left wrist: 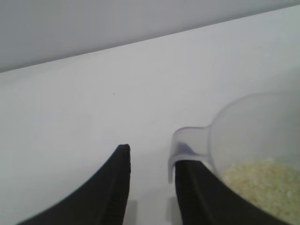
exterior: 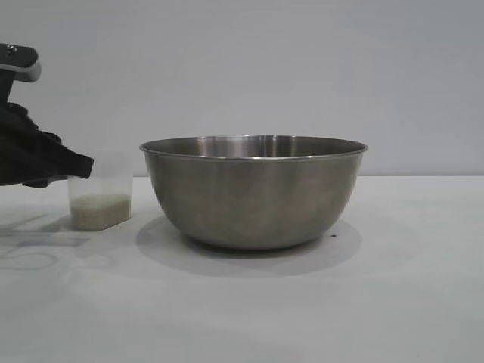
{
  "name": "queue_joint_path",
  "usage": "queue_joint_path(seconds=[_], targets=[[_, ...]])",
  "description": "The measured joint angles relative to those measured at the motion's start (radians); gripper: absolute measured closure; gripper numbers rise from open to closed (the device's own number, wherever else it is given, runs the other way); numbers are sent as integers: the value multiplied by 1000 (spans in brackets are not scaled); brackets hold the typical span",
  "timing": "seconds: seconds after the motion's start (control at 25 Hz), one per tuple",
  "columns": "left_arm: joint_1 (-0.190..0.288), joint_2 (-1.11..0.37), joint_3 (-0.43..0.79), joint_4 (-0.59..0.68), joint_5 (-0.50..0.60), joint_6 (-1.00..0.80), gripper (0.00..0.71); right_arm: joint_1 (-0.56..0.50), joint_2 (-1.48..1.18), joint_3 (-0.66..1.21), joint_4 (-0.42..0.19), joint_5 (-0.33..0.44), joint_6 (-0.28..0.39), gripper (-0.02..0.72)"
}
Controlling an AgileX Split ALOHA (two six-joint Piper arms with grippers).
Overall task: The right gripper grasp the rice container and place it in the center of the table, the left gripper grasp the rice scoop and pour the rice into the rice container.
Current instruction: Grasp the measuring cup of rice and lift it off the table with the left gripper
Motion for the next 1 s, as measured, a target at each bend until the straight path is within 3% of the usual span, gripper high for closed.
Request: queue_joint_path(seconds=[0.56, 1.0], targets=[[0, -2, 0, 0, 0, 0, 710, 0, 0, 0, 0, 0, 0, 161], [0, -135, 0, 0, 6, 11, 710, 0, 0, 0, 0, 0, 0, 161]])
